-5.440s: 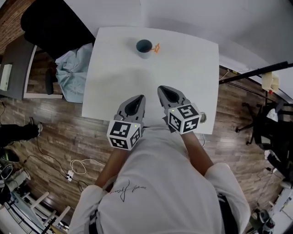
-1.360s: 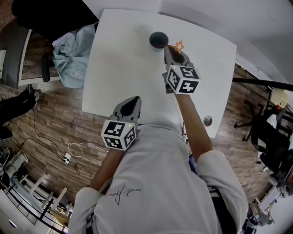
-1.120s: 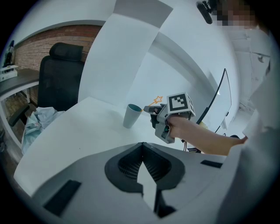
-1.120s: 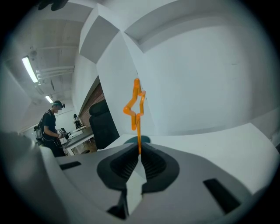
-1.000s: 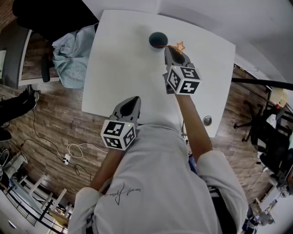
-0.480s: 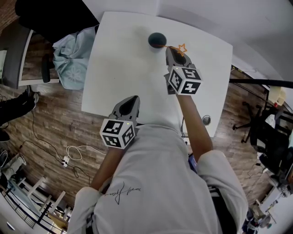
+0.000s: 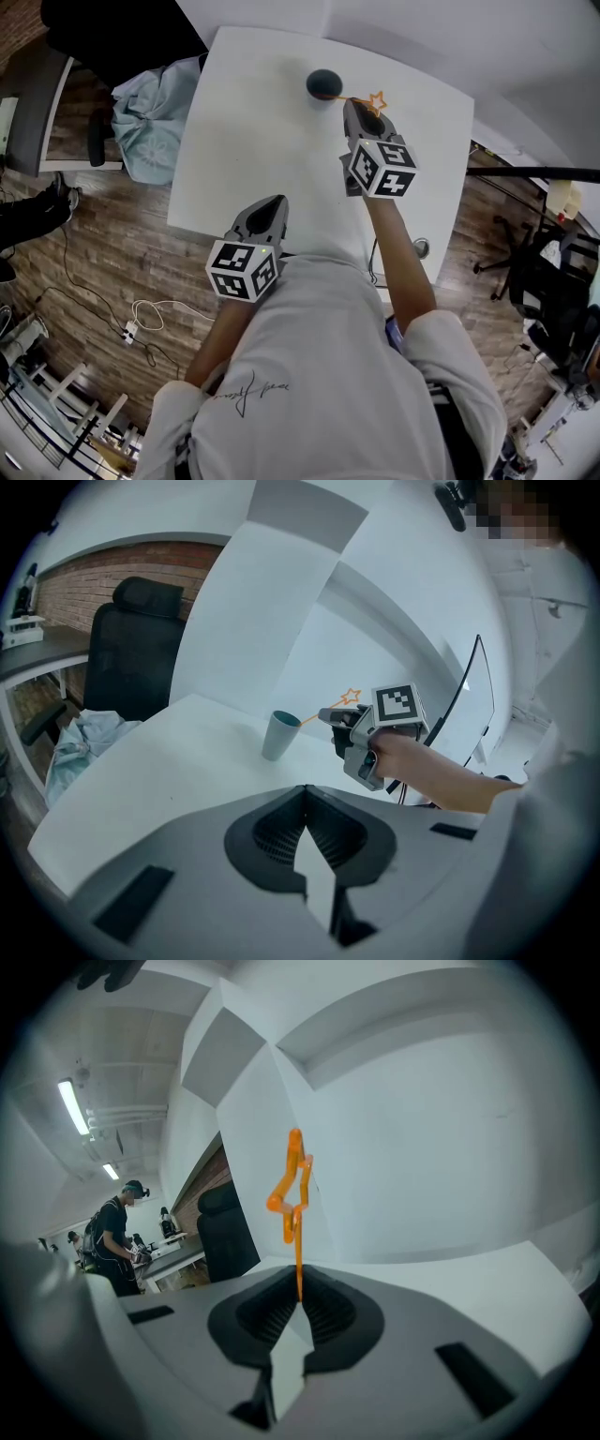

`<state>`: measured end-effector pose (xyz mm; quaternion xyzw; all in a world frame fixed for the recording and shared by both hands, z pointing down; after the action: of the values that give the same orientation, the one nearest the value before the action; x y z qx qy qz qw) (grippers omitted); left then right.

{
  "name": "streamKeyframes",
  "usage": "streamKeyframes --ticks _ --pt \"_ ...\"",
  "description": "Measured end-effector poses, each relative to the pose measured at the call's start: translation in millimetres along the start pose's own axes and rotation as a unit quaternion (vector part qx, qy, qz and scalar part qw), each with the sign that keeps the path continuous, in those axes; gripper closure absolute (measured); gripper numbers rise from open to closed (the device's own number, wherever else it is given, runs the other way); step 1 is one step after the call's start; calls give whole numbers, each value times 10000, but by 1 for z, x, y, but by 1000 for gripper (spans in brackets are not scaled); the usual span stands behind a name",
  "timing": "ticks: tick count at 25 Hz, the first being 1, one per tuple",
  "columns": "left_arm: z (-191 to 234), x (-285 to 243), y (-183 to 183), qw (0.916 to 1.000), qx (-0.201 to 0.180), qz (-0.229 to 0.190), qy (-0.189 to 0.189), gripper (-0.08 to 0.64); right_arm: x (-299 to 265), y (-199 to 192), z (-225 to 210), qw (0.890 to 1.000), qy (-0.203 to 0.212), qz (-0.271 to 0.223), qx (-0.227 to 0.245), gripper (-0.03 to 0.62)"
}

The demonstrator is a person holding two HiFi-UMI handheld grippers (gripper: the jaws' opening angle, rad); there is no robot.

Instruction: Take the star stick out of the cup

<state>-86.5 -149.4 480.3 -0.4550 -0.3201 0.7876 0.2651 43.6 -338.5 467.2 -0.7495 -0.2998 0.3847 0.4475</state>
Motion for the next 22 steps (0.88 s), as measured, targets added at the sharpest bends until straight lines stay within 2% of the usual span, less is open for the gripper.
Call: streamKeyframes --ticks 22 --pt "-17 9 5 9994 -250 -202 -138 557 30 19 9 9995 49 -288 79 568"
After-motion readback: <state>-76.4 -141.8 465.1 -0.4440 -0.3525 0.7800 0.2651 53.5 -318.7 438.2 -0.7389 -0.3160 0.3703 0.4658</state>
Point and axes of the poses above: the fingertips, and each gripper's own axes: x backward along the fingers, z to its left, y out of its top, the point moved 1 cm from there along x, backward along the fingers, and after that the axes turned 6 degrees about y, right-handed, at the moved point
